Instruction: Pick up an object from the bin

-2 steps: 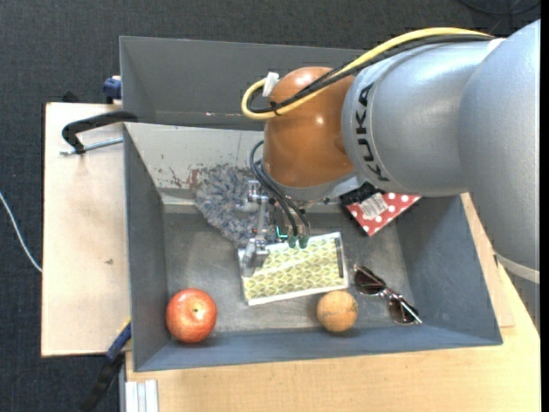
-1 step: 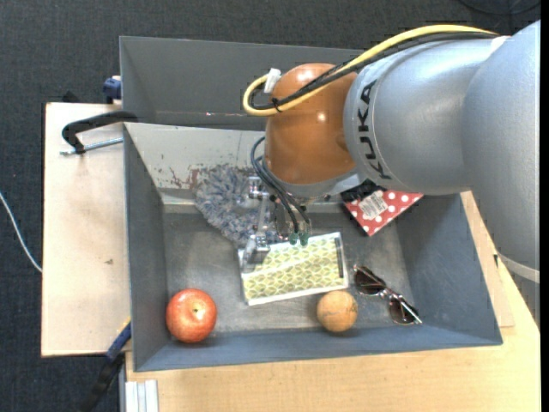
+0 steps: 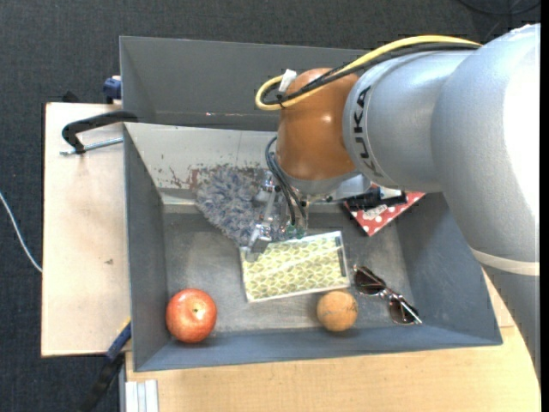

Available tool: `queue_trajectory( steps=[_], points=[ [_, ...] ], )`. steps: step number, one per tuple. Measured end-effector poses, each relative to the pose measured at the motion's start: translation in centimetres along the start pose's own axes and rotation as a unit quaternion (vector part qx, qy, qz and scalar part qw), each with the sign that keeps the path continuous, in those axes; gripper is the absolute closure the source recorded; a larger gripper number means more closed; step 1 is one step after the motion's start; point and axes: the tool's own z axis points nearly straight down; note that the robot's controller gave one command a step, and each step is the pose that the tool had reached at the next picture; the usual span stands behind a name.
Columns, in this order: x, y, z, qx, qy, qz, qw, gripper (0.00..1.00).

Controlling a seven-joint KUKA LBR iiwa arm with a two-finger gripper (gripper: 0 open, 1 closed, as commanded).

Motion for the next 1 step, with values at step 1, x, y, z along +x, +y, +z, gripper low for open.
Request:
queue_trajectory(
  steps=[1],
  points=[
    [-1.24,-0.79,2.73,0.001,0.001,-0.002,1.0,0.0]
  ],
)
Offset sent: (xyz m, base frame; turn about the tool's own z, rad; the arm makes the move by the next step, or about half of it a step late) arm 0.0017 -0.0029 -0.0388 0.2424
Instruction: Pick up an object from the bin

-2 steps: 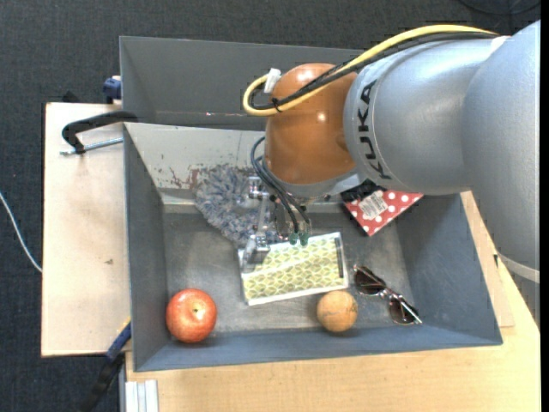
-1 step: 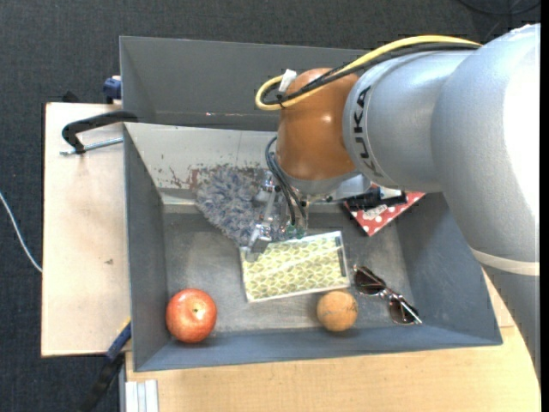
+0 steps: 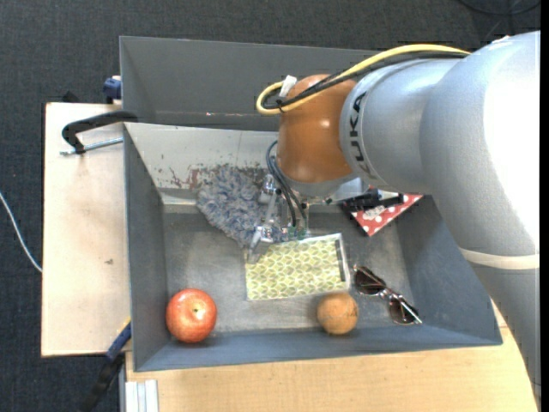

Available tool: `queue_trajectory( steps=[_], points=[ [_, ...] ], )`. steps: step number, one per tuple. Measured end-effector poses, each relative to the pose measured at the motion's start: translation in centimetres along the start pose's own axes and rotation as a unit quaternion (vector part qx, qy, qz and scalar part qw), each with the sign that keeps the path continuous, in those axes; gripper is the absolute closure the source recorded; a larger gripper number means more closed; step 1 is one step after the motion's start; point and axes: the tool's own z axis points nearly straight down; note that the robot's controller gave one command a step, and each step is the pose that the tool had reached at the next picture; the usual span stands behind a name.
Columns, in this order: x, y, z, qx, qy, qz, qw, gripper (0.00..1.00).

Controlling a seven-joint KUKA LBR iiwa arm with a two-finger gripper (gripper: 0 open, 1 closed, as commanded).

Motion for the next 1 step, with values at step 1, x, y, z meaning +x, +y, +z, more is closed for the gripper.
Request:
queue_trajectory(
  steps=[1],
  points=[
    [0.13,0.5,0.06,-0.002,-0.0025,-0.111,0.9938,0.0]
  ],
)
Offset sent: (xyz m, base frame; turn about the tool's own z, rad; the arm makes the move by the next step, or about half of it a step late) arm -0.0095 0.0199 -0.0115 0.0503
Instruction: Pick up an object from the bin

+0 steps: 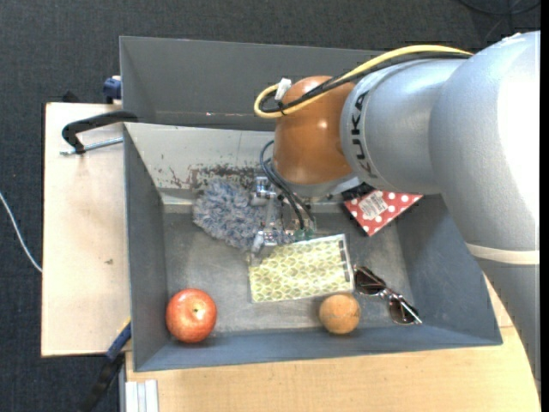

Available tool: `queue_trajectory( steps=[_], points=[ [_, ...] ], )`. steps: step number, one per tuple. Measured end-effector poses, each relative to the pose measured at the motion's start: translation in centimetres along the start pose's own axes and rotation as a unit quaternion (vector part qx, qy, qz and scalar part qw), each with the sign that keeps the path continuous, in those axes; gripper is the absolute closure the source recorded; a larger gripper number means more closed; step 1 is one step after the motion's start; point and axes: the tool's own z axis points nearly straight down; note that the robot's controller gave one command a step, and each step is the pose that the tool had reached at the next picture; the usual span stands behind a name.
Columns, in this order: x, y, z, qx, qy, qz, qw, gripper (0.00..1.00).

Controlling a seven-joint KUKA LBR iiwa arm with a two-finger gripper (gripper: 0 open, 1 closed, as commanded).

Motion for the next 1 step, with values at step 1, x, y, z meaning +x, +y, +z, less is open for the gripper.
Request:
queue_trajectory(
  steps=[1],
  points=[
    [0.61,1.43,0.72,0.003,0.0021,0.136,0.9907,0.0]
  ],
)
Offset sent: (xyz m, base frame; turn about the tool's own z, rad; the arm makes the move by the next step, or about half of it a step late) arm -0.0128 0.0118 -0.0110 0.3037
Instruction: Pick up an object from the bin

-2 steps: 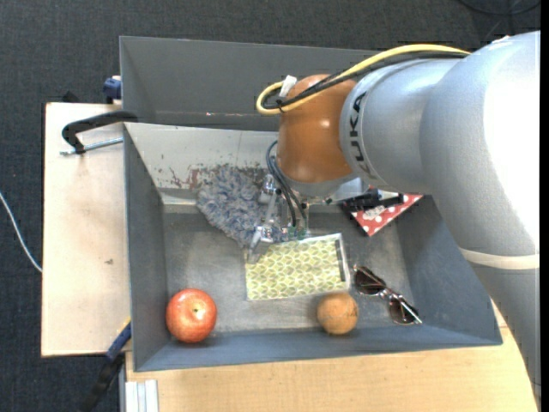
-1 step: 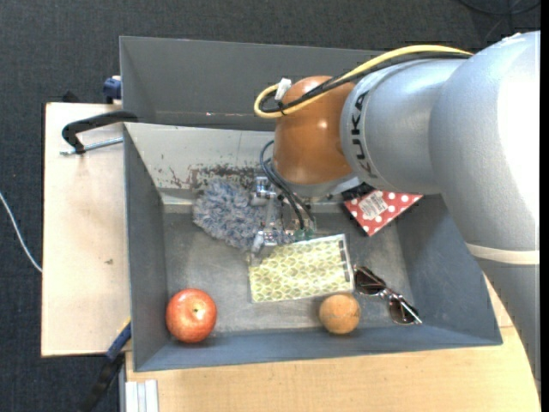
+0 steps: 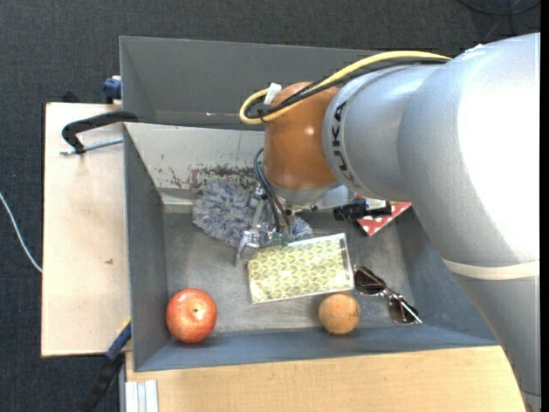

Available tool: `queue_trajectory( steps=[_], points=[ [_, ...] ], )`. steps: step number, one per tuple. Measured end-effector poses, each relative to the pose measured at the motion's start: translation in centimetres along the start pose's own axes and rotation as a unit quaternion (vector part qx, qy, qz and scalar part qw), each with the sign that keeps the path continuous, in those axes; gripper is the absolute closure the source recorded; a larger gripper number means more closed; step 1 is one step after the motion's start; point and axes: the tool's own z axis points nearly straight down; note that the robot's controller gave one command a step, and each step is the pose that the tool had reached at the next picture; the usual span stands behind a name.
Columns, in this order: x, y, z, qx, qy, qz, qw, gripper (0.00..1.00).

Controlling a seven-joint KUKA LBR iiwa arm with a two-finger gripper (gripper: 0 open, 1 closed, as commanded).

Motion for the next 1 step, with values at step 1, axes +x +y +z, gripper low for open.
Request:
queue_trajectory(
  steps=[1],
  points=[
    [0.25,0.35,-0.24,-0.004,-0.0021,0.01,0.9999,1.0]
  ],
)
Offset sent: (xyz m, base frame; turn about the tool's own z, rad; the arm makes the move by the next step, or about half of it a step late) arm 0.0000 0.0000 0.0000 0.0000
